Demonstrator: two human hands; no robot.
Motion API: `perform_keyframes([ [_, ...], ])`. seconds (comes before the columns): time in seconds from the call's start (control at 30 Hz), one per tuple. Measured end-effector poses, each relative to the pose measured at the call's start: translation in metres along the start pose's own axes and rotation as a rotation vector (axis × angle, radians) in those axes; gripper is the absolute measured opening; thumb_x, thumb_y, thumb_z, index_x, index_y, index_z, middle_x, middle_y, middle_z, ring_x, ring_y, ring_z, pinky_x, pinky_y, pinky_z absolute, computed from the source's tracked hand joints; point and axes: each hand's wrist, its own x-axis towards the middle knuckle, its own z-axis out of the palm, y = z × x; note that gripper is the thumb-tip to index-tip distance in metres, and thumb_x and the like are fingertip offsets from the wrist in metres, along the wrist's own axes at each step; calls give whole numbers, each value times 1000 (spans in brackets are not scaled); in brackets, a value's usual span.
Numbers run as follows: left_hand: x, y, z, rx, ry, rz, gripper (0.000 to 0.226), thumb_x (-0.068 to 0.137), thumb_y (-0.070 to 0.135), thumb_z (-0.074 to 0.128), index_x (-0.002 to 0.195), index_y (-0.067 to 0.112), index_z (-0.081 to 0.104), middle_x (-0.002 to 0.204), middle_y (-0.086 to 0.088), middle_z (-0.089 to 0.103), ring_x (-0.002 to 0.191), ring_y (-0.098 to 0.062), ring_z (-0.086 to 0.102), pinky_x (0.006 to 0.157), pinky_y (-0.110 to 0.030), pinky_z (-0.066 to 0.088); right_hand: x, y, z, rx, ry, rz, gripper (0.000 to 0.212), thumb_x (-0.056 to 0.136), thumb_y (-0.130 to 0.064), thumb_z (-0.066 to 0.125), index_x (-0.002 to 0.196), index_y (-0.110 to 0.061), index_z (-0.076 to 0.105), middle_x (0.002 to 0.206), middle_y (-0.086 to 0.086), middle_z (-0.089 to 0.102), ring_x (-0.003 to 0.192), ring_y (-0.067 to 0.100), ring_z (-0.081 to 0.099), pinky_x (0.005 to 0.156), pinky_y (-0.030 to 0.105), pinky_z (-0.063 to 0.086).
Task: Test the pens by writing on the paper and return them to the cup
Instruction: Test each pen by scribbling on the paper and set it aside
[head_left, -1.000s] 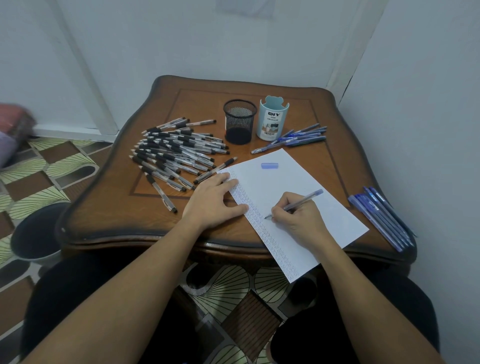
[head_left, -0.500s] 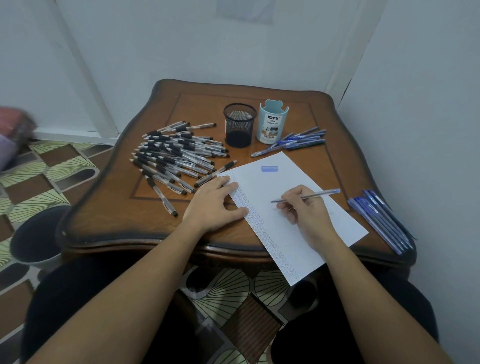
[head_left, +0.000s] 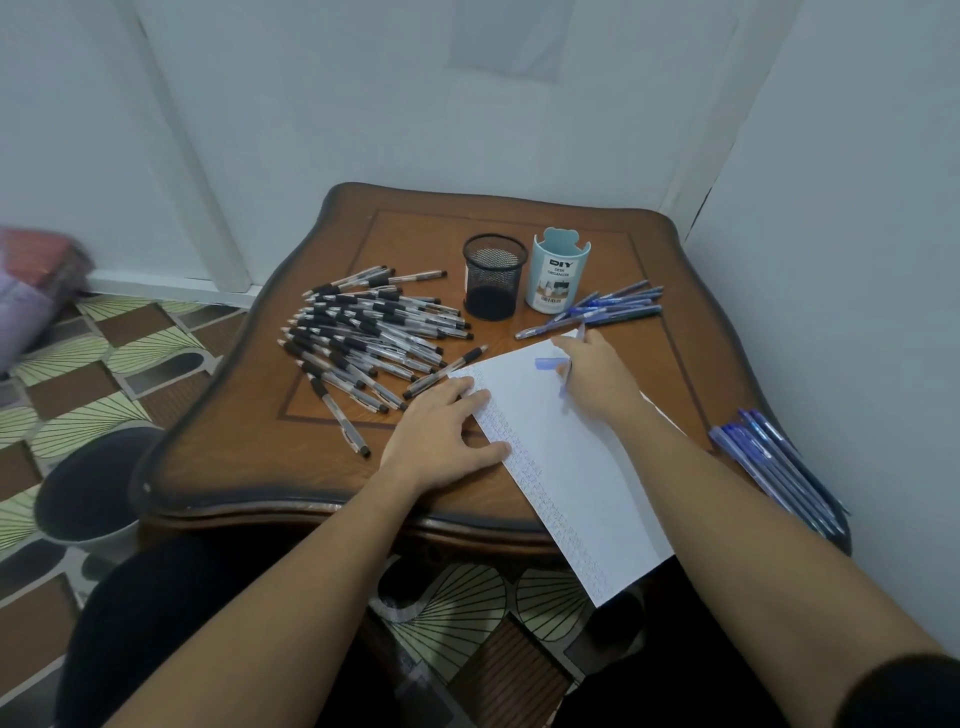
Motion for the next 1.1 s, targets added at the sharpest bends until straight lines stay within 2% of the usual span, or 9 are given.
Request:
perform_keyframes([
  [0.1,0,0,-1,-6,4,5,81,82,71,53,150,32,33,160,6,22,146,-16,17,118,-37,14,4,-2,2,-12,28,30,26,100,-15,54,125,-14,60,125,12,52,115,26,51,77,28,40],
  [0.2,0,1,-2,-21,18,4,86,80,71,56,151,31,28,159,6,24,146,-15,19,118,-36,15,-2,-8,0,72,45,-8,18,97,-13,59,115,-13,62,119,10,54,110,24,51,75,24,34],
  [0.3,0,1,-1,-66,40,-17,88,80,69,58,152,31,25,158,6,28,143,-15,26,116,-34,19,-14,-15,0,207,4,-102,15,94,-10,62,109,-12,66,109,9,61,100,23,57,78,25,40],
  [0.5,1,3,0,-216,127,-46,42,98,46,44,138,30,41,143,4,49,131,-16,43,107,-36,33,-46,-29,6,445,-70,-175,23,89,-12,71,111,-17,69,97,-5,61,84,3,55,74,13,40],
  [0.67,2,1,0,-276,178,32,17,102,31,43,109,26,57,110,6,60,105,-15,53,87,-34,41,-57,-32,12,613,-65,-166,23,90,-19,71,113,-23,68,96,-7,65,87,4,58,77,19,43],
  [0.73,1,0,0,-353,187,-13,17,102,30,42,109,26,58,108,8,61,101,-13,54,84,-35,43,-59,-31,11,716,-13,-100,24,100,-25,55,122,-27,65,101,-10,64,93,3,55,81,18,42],
  [0.83,0,0,-1,-498,195,-90,21,103,32,41,113,28,58,113,11,61,103,-10,53,85,-33,44,-60,-28,6,1021,41,125,33,105,-19,35,108,-29,66,82,1,54,76,10,48,62,22,40],
  [0.93,1,0,-1,-559,206,-117,22,103,36,40,113,32,59,113,15,61,105,-9,53,89,-35,45,-62,-27,2,1182,32,224,21,100,-8,39,95,-16,57,72,7,54,66,15,47,51,24,38],
  [1.1,1,0,-2,-593,209,-140,19,103,37,41,109,35,59,107,19,58,101,-7,52,90,-36,45,-66,-31,2,1182,4,227,16,101,-7,43,87,-13,51,72,9,62,63,15,51,49,22,40],
])
